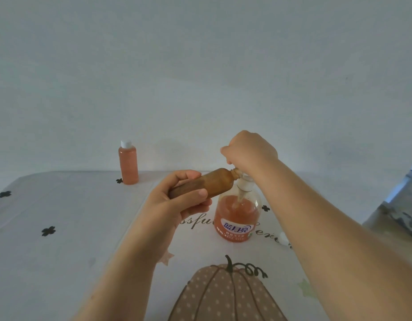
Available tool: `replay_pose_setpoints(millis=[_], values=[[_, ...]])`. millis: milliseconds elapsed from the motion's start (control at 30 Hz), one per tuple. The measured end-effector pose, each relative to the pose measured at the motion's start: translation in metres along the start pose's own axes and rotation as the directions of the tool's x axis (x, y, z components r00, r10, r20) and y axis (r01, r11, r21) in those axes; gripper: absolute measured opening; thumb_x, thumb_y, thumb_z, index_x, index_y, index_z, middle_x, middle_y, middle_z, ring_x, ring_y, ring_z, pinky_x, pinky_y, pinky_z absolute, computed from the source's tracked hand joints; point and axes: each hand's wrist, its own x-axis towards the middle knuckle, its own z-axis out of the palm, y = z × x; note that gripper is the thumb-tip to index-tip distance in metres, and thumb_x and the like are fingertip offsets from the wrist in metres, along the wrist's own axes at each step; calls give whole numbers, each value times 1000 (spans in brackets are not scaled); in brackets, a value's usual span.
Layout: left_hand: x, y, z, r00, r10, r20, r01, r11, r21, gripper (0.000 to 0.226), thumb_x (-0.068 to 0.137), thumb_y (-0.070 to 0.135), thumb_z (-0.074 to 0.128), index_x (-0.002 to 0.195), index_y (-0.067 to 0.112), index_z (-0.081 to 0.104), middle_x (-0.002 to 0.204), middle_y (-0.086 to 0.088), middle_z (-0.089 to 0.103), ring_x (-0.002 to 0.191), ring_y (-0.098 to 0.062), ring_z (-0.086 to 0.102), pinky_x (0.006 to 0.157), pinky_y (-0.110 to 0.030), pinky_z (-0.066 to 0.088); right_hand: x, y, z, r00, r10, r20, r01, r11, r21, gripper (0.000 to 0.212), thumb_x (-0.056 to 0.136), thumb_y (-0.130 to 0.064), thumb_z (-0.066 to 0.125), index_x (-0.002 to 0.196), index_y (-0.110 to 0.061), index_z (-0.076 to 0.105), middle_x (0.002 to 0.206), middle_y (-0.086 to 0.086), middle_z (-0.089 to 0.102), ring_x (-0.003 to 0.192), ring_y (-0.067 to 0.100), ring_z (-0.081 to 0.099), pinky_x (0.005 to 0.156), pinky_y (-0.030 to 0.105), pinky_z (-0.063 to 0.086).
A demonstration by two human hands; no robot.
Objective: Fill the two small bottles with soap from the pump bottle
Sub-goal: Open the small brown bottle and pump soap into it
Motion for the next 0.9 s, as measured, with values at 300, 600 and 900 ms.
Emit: replay_pose_setpoints(millis=[300, 600, 900], values=[[3, -1, -2, 1000, 7, 10, -7, 1000, -1, 37, 67, 4, 74, 104, 7, 66, 94, -14, 70, 79, -33, 69, 75, -34, 59, 4, 3, 7, 1000, 25, 15, -25, 999, 47, 20, 87, -21, 55, 92, -15, 72, 88, 2, 74, 83, 23, 68, 54, 25, 36], [-2, 4, 4, 999, 44, 10, -44, 999, -8, 37, 69, 6, 74, 105, 8, 66, 95, -11, 72, 80, -33, 70, 76, -33, 59, 0, -2, -10, 999, -16, -28, 15, 1000, -6, 17, 91, -21, 53, 84, -13, 66, 79, 2, 68, 64, 21, 56, 54, 24, 35], [-2, 3, 5, 999, 40, 16, -39, 999, -30, 37, 70, 5, 73, 106, 7, 65, 97, -14, 70, 80, -34, 69, 77, -34, 59, 0, -4, -10, 999, -30, -29, 30, 999, -11, 17, 90, -18, 52, 86, -12, 68, 82, 3, 71, 65, 21, 58, 53, 24, 34]])
